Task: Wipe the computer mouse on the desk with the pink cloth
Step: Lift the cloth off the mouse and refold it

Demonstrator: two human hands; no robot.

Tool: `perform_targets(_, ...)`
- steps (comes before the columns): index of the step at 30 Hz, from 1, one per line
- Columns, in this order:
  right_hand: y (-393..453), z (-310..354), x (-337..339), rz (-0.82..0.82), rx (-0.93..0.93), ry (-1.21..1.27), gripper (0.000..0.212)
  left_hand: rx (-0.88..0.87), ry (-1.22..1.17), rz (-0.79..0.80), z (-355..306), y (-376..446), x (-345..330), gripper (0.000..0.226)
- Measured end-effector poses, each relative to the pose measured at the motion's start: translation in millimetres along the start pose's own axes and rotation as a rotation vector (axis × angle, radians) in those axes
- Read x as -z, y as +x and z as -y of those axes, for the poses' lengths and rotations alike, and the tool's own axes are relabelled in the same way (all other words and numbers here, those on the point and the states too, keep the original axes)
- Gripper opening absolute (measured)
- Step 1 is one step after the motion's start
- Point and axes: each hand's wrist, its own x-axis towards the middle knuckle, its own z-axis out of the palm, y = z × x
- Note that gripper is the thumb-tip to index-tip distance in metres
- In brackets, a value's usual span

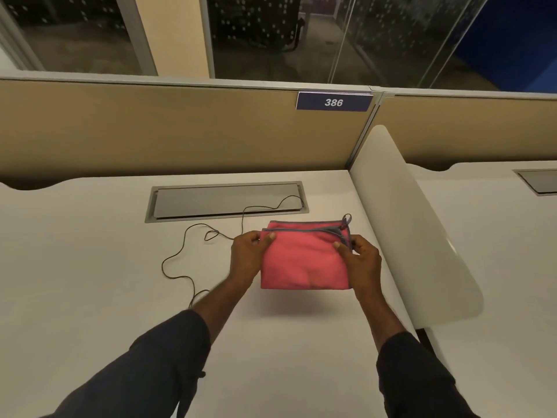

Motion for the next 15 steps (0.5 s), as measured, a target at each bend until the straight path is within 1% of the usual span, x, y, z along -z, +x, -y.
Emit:
perform_targets(3,35.6,-17.2,4.6,0.064,-0.086,0.046,0.005,0.147,-0.154,0.07,-4.9,20.0,-15.4,0.016)
perform_targets(5,57.3,-27.5,6.4,0.109,-0.16,0.09,0.002,0.176,-0.196,0.141,-5.5,32.2,-20.0,0.013)
perform_targets(8,85.4,-40.6,6.6,0.147,-0.23,0.116,0.01,0.215,-0.216,0.236,-4.8,50.9,-25.1,0.007)
perform_targets(12,115.3,-57.6,3.1,0.169,-0.264,0.093,0.01,0.252,-0.188,0.298,-1.6,72.1,-36.9,0.019)
perform_targets(15,131.5,-69.2,-2.9,0.168,-0.255,0.029,0.01,0.268,-0.178,0.281,2.5,81.5,-48.6,0.021)
